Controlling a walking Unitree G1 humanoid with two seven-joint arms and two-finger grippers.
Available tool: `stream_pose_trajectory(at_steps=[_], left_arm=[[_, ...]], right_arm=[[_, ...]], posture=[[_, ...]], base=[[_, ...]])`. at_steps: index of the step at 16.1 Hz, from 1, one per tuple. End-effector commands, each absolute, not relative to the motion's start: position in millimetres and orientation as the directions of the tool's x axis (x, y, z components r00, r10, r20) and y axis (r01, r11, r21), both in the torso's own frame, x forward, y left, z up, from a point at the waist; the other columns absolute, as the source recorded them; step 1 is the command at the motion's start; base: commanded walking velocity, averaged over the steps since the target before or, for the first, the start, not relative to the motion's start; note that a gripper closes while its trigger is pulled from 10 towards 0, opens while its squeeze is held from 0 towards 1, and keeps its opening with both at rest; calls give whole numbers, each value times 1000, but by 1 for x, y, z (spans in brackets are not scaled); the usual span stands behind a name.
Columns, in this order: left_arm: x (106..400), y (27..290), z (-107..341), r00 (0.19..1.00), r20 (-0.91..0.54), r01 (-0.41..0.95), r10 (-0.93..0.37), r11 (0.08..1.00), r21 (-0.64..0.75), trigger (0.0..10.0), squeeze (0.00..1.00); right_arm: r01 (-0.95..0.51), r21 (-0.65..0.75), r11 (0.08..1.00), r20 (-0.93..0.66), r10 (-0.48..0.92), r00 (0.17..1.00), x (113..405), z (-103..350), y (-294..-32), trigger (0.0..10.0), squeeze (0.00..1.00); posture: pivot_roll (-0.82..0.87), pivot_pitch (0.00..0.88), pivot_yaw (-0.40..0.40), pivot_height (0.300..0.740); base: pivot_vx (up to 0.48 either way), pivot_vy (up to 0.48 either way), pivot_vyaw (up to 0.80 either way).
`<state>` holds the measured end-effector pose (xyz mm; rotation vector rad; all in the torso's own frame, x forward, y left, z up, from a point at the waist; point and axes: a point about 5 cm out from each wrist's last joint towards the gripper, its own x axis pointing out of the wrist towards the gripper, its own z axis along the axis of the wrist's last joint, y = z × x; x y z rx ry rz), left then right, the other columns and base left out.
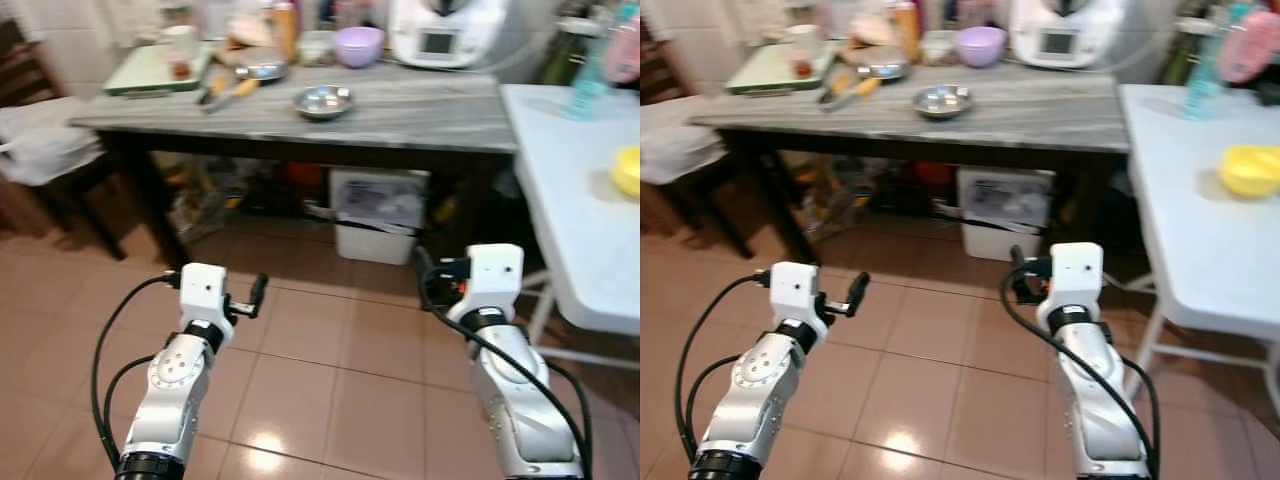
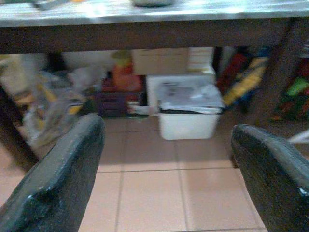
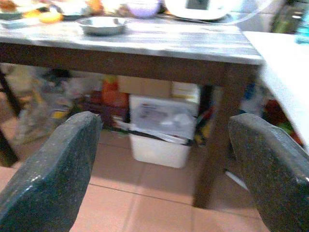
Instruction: Setting the table
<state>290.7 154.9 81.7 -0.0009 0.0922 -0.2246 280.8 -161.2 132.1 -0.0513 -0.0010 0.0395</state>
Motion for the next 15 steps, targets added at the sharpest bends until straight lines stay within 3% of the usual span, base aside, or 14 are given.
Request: stream_pose_trajectory(at_steps=[1, 6, 15], left_arm=[[292, 157, 88, 972, -66, 226, -226, 974, 2, 10000, 0], [290, 155, 88, 969, -67, 238, -238, 971, -9, 10000, 0], [290, 155, 88, 965, -72, 251, -251, 968, -7, 10000, 0]], right_arm=[[-37, -42, 998, 14, 37, 999, 281, 136, -160, 10000, 0], [-40, -43, 998, 21, 41, 999, 280, 136, -158, 10000, 0], [-24, -45, 999, 22, 25, 999, 279, 135, -161, 10000, 0]], posture=[[-71, 67, 51, 740], [-69, 71, 53, 740], [-69, 69, 60, 740]], base=[[0, 0, -638], [0, 0, -128], [0, -343, 0]])
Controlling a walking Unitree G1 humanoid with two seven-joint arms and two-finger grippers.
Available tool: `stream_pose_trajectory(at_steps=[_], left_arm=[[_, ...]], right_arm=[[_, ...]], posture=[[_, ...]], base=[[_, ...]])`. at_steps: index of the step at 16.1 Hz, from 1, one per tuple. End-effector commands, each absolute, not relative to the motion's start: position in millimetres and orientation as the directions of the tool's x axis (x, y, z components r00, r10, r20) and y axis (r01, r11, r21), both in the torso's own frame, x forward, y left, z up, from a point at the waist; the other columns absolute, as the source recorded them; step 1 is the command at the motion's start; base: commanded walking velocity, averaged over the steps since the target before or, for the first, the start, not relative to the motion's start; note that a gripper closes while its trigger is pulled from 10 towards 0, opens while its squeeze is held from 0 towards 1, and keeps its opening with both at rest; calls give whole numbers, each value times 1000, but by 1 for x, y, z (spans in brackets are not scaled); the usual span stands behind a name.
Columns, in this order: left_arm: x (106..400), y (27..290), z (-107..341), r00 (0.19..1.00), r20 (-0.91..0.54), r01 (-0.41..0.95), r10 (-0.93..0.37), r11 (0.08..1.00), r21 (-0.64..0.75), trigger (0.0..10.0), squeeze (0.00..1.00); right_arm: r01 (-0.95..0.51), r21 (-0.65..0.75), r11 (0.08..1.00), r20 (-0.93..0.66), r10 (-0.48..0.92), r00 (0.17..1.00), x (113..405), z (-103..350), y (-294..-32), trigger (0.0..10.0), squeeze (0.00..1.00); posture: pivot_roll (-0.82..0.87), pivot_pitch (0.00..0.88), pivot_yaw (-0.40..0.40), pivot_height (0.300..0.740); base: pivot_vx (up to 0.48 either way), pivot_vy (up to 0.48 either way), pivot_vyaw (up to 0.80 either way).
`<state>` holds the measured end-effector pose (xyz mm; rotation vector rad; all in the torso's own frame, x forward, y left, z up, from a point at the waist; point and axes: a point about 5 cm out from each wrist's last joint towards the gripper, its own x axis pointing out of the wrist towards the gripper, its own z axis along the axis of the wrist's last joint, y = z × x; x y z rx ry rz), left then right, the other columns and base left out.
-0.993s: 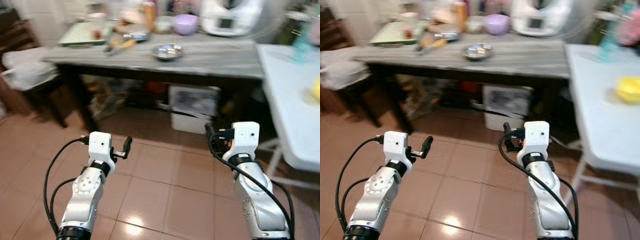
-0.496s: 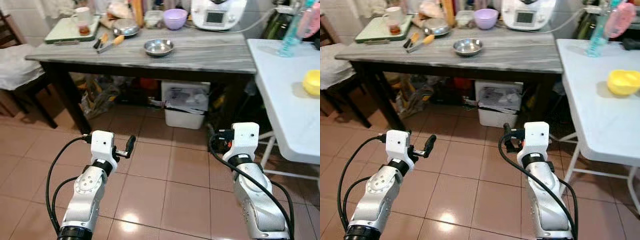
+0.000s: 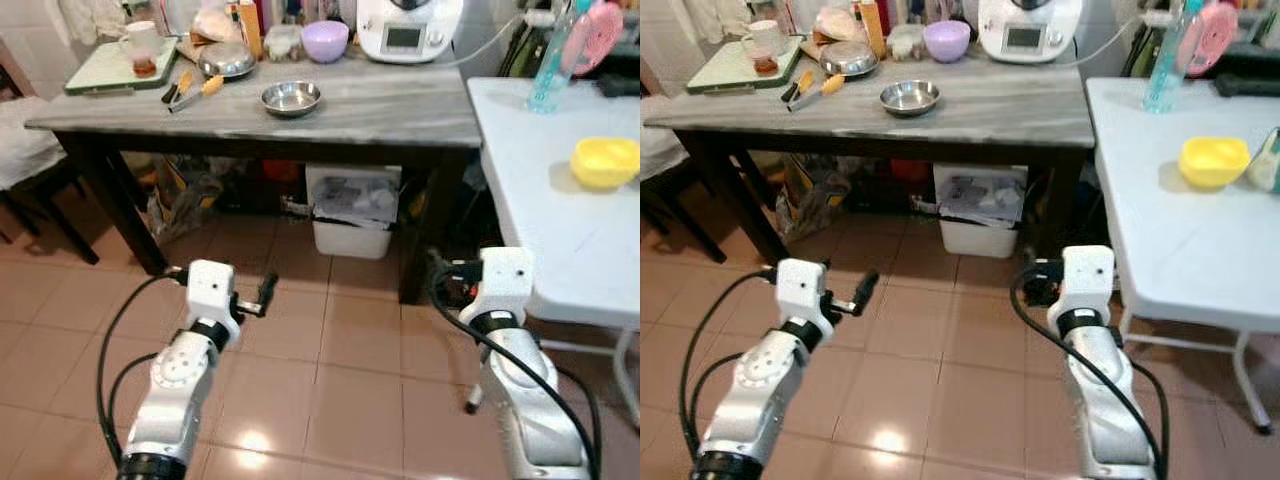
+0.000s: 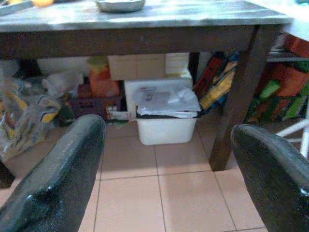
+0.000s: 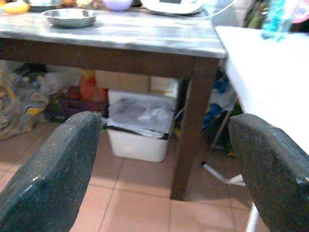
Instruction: Setting the table
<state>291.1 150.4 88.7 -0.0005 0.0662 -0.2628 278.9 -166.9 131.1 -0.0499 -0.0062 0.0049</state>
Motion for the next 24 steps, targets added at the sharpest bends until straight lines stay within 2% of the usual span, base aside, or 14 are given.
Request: stream_pose_trajectory(at_steps=[1, 15, 21, 24], left_arm=[[291, 155, 89, 965, -71, 252, -252, 968, -7, 10000, 0], [289, 153, 87, 963, -80, 258, -257, 966, -5, 10000, 0], [292, 157, 93, 982, -22, 187, -186, 982, 37, 10000, 0], [293, 155, 95, 974, -19, 223, -224, 974, -47, 10000, 0]], right_arm=[[-24, -45, 999, 23, 25, 999, 280, 135, -161, 10000, 0], [-20, -52, 998, 33, 22, 999, 282, 136, -161, 10000, 0], [-23, -55, 998, 28, 24, 999, 280, 134, -161, 10000, 0], [-21, -60, 998, 30, 23, 999, 280, 135, -162, 10000, 0]], posture=[[-69, 69, 60, 740], [-67, 70, 58, 740], [-68, 71, 59, 740], [-70, 74, 59, 740]], base=[[0, -375, 0], [0, -378, 0], [0, 0, 0], [0, 0, 0]])
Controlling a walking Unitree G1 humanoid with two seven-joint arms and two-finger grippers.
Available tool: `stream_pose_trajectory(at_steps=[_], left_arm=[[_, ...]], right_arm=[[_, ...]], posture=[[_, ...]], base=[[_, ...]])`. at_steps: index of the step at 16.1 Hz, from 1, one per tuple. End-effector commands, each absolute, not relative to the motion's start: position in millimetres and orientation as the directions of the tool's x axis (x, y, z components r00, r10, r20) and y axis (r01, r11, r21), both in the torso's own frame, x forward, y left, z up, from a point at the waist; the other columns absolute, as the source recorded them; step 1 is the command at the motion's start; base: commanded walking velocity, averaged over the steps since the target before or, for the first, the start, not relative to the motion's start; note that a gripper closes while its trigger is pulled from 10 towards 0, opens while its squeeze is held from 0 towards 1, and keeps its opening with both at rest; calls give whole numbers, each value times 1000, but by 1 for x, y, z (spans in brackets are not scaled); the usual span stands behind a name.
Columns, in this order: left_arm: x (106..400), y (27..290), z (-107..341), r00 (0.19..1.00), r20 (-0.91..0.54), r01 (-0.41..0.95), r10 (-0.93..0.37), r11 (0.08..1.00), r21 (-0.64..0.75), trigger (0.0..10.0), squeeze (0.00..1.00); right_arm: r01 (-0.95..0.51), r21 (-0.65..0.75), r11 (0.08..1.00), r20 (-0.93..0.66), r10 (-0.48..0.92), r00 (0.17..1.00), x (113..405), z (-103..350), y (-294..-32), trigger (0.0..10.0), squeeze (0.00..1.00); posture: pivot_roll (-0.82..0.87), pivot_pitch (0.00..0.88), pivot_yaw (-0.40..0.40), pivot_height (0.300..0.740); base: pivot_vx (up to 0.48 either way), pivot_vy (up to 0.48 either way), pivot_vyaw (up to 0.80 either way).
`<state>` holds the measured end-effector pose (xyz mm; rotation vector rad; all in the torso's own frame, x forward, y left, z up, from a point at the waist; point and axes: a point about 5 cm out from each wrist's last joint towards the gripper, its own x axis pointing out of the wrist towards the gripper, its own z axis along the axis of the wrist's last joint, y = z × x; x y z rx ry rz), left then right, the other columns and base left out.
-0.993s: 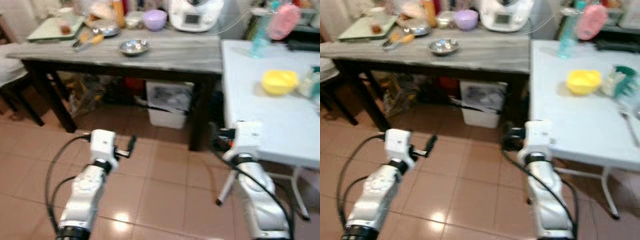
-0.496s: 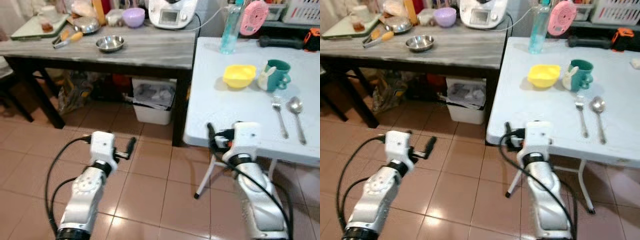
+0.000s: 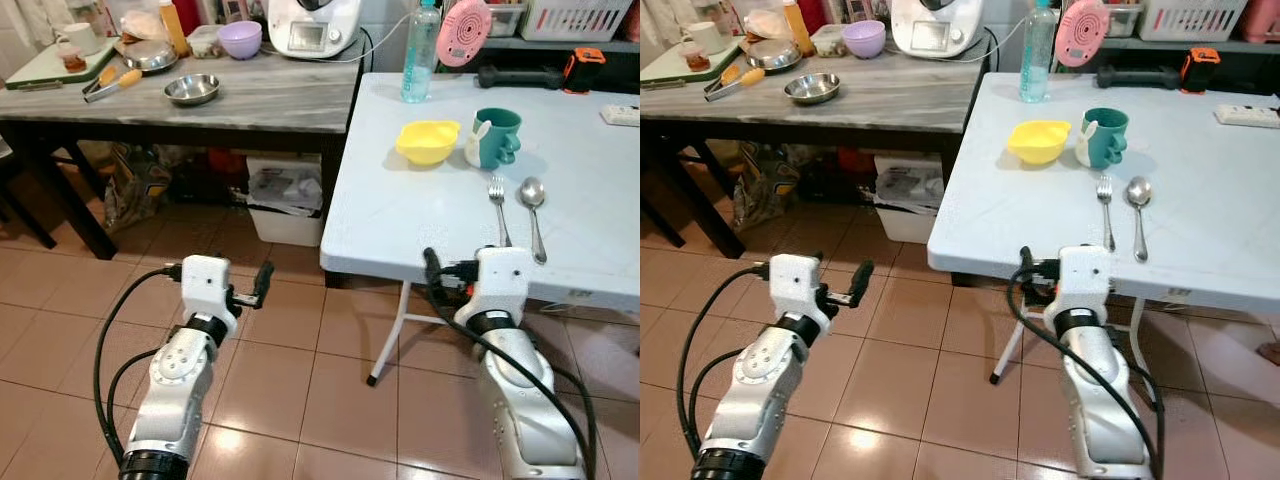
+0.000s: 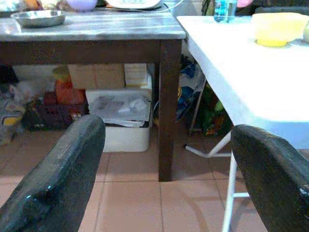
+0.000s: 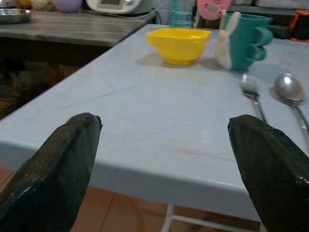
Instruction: Setting the table
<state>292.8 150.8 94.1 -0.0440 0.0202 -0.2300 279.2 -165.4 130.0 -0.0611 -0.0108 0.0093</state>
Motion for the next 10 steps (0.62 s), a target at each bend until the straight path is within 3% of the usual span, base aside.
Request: stream_pose_trajectory(at_steps=[1, 3, 10], left_arm=[[292, 153, 96, 971, -9, 240, -240, 970, -48, 10000, 0], [290, 151, 97, 966, -1, 258, -258, 964, -60, 10000, 0], [290, 149, 97, 958, -5, 287, -288, 955, -75, 10000, 0]], right_arm=[[-18, -60, 998, 29, 20, 999, 280, 135, -162, 10000, 0], [-17, -59, 998, 29, 19, 999, 279, 134, -162, 10000, 0], [-13, -57, 998, 30, 15, 999, 279, 134, -162, 10000, 0]], posture=[[-70, 74, 59, 740], [-70, 78, 62, 740], [-70, 75, 65, 740]], base=[[0, 0, 0], [0, 0, 0], [260, 0, 0]])
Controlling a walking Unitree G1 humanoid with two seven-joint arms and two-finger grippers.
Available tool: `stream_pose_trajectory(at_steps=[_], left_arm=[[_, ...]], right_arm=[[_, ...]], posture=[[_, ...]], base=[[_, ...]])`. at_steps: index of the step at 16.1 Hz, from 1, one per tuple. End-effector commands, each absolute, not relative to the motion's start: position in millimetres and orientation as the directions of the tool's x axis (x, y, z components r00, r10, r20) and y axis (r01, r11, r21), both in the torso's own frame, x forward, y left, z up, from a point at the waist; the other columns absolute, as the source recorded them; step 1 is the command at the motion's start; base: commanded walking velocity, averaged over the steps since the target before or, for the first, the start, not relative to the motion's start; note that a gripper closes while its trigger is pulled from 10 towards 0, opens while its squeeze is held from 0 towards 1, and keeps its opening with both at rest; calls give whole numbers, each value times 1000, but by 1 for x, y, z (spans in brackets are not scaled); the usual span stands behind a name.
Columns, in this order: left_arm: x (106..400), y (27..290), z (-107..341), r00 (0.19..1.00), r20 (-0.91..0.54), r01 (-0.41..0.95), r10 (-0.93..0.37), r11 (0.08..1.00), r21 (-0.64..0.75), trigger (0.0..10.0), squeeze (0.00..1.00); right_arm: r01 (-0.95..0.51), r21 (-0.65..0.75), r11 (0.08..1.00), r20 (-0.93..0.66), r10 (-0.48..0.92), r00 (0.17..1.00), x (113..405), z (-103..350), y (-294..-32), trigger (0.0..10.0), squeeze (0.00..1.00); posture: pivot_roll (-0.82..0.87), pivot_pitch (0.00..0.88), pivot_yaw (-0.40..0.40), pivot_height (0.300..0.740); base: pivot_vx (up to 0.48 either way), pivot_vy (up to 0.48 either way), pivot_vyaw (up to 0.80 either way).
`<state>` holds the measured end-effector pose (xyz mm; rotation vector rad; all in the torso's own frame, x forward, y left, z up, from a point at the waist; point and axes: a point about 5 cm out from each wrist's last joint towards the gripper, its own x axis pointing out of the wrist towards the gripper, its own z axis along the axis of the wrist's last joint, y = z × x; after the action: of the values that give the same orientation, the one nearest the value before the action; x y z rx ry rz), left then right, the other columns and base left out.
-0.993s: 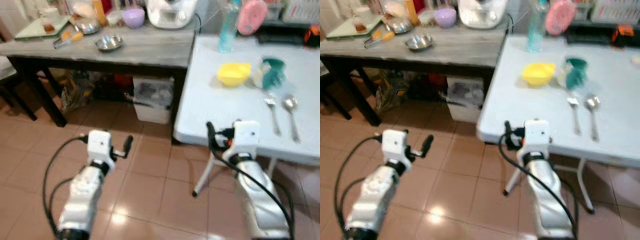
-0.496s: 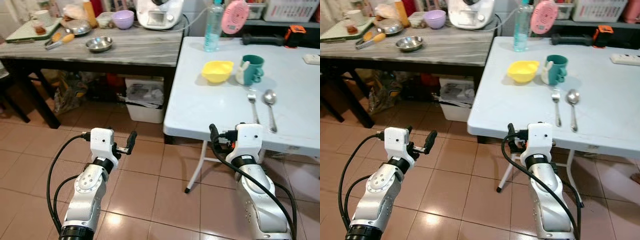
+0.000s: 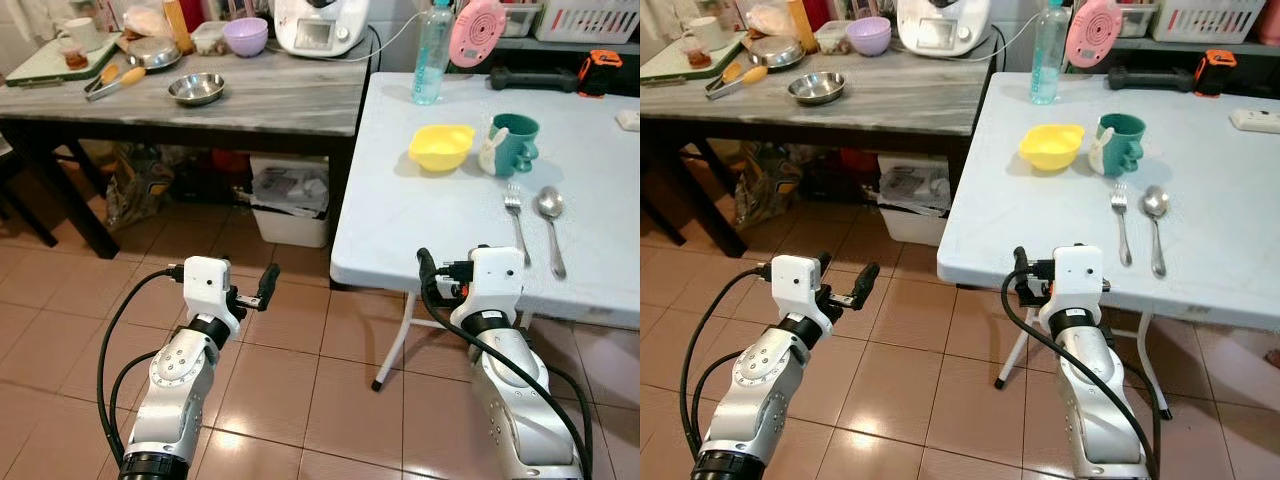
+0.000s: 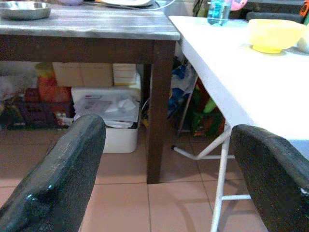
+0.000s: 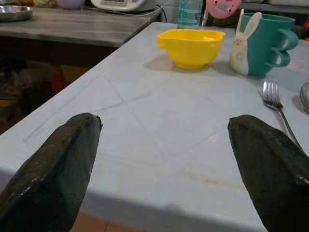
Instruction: Setting the table
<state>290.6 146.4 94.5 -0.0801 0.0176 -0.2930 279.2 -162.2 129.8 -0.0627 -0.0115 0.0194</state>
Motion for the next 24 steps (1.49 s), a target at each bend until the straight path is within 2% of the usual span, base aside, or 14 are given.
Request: stream_pose_trajectory(at_steps=[1, 14, 19, 24], left_arm=[[290, 147, 97, 956, -3, 292, -293, 953, -76, 10000, 0], [288, 142, 96, 938, -11, 344, -346, 936, -76, 10000, 0], [286, 140, 95, 933, -14, 358, -360, 931, -76, 10000, 0], [283, 138, 94, 930, -20, 364, -367, 928, -77, 10000, 0]], right_arm=[[-13, -56, 998, 31, 15, 999, 280, 134, -162, 10000, 0], [-8, -64, 998, 33, 10, 999, 281, 133, -161, 10000, 0], [-10, -57, 998, 31, 11, 999, 281, 132, -161, 10000, 0], [-18, -62, 998, 28, 20, 999, 279, 131, -160, 10000, 0]], posture=[[-69, 75, 65, 740], [-62, 66, 66, 740], [-62, 64, 66, 740], [-63, 77, 66, 740]], base=[[296, 0, 0], [311, 0, 0], [313, 0, -765], [315, 0, 0]])
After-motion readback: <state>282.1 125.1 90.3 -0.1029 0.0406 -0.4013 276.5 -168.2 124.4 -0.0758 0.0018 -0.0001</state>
